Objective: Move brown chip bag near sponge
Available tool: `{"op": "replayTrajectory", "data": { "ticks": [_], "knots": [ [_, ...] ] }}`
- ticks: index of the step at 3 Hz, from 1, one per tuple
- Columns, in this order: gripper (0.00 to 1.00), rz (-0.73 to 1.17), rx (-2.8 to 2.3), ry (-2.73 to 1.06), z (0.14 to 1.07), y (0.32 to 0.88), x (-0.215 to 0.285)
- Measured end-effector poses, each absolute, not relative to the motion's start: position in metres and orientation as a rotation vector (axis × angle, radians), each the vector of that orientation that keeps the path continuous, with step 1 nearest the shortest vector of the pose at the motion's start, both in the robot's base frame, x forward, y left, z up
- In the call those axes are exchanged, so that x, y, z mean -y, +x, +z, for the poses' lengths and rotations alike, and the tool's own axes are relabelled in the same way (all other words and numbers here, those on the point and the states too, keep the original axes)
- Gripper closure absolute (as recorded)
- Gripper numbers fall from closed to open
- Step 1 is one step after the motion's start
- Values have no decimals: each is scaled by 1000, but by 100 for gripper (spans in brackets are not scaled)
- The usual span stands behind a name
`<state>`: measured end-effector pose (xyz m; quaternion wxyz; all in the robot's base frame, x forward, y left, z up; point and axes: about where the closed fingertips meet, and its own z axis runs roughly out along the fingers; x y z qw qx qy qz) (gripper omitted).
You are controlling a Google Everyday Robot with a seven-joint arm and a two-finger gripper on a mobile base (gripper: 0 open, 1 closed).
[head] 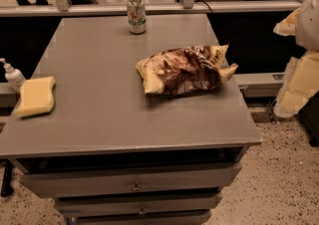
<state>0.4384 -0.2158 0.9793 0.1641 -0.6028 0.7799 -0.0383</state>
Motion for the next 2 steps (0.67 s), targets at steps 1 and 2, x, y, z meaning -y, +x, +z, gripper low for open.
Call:
{"op": "replayTrajectory", "data": {
  "ticks": [1, 2],
  "knots": [
    [0, -109, -2223, -1718, 979, 438, 216],
    [0, -65, -2167, -1689, 968, 457, 202]
  ]
}}
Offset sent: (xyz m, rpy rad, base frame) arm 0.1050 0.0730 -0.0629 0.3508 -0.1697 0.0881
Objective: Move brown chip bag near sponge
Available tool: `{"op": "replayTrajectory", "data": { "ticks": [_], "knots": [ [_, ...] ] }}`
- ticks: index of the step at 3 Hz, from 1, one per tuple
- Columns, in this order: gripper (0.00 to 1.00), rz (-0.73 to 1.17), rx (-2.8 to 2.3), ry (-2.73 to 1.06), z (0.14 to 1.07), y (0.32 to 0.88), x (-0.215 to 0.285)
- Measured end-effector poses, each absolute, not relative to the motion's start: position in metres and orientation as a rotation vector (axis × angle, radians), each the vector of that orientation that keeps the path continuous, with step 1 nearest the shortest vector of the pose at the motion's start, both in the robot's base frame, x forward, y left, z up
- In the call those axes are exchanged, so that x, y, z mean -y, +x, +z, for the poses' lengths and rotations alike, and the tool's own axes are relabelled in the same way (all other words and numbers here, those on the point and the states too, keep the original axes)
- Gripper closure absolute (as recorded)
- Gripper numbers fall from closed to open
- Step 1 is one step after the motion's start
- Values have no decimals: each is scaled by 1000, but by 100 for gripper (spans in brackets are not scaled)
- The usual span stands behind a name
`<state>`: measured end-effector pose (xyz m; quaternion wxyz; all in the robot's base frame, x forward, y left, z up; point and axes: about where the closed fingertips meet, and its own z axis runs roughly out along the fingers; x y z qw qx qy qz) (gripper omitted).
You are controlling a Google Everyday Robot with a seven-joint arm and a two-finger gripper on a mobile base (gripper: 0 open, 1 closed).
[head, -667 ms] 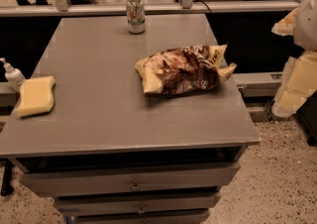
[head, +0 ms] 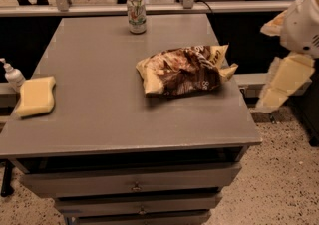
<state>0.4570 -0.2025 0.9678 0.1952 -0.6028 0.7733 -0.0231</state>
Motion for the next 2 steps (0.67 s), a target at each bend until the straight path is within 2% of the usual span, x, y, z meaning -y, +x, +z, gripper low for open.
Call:
{"op": "replayTrajectory", "data": {
  "ticks": [2],
  "knots": [
    [0, 164, -1937, -1532, 921, 553, 135]
  ]
}}
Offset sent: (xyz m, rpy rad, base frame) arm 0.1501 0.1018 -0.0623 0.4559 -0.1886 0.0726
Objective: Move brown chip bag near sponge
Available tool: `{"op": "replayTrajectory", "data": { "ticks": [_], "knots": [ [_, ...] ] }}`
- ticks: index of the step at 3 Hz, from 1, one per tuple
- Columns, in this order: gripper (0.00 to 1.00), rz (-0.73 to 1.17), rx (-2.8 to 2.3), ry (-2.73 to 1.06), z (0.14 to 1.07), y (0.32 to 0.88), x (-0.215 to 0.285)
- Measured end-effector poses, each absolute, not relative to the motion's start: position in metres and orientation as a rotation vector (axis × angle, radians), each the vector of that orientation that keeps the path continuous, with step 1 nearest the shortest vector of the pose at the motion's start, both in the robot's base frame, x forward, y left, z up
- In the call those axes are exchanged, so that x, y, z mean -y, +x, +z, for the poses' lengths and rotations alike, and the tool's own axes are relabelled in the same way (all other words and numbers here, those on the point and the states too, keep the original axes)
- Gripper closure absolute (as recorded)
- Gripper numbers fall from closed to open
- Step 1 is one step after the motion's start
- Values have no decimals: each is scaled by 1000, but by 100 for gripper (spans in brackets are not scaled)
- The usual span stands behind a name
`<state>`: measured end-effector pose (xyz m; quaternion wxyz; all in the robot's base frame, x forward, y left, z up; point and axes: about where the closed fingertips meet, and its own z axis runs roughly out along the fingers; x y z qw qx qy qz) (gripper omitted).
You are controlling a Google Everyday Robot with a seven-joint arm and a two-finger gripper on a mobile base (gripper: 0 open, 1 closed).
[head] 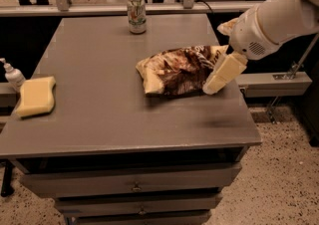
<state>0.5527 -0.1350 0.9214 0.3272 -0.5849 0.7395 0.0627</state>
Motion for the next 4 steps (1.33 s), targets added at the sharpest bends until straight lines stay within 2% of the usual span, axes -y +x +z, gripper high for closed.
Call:
{"op": "replayTrajectory", "data": {
  "ticks": [1, 2, 4],
  "knots": [
    [0, 256, -1882, -1476, 911, 580, 102],
    [18, 361, -1908, -1459, 889, 589, 73],
    [65, 456, -1919, -1446, 876, 592, 52]
  ]
}}
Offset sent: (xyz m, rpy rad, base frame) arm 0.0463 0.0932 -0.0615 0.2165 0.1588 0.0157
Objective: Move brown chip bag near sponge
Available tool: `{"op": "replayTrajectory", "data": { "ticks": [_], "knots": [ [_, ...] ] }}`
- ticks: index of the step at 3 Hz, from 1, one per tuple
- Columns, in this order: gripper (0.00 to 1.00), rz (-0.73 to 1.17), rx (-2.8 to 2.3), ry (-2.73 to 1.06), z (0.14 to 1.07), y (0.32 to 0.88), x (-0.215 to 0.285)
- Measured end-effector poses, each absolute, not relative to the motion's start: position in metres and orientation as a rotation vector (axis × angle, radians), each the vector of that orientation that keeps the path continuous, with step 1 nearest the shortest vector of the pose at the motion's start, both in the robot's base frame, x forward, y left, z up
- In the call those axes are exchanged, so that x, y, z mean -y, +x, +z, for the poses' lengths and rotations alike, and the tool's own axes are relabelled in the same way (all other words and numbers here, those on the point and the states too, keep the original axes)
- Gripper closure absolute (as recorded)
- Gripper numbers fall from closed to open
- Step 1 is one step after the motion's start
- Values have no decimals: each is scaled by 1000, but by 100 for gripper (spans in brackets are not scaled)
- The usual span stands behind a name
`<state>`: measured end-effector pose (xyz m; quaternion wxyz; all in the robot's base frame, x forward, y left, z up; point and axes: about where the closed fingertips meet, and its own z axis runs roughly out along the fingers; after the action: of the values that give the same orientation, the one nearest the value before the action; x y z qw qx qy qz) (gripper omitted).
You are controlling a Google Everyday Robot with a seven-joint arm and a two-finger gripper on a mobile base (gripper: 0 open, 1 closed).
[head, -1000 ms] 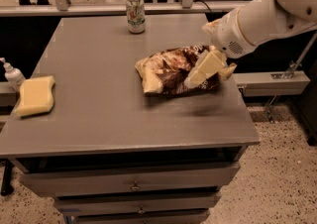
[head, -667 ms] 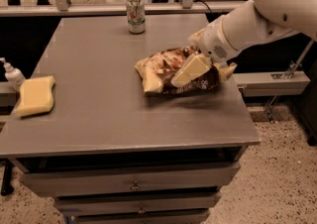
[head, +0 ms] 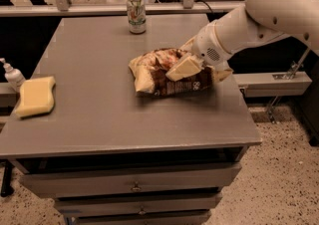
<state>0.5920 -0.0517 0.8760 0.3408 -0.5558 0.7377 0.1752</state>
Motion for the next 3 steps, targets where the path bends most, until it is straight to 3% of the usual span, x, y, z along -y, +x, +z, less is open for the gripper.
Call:
{"op": "replayTrajectory", "data": {
  "ticks": [1, 2, 3],
  "knots": [
    [87, 474, -1897, -1448, 888, 589, 39],
    [100, 471, -1878, -1423, 905, 586, 30],
    [100, 465, -1862, -1385, 921, 584, 25]
  ]
}}
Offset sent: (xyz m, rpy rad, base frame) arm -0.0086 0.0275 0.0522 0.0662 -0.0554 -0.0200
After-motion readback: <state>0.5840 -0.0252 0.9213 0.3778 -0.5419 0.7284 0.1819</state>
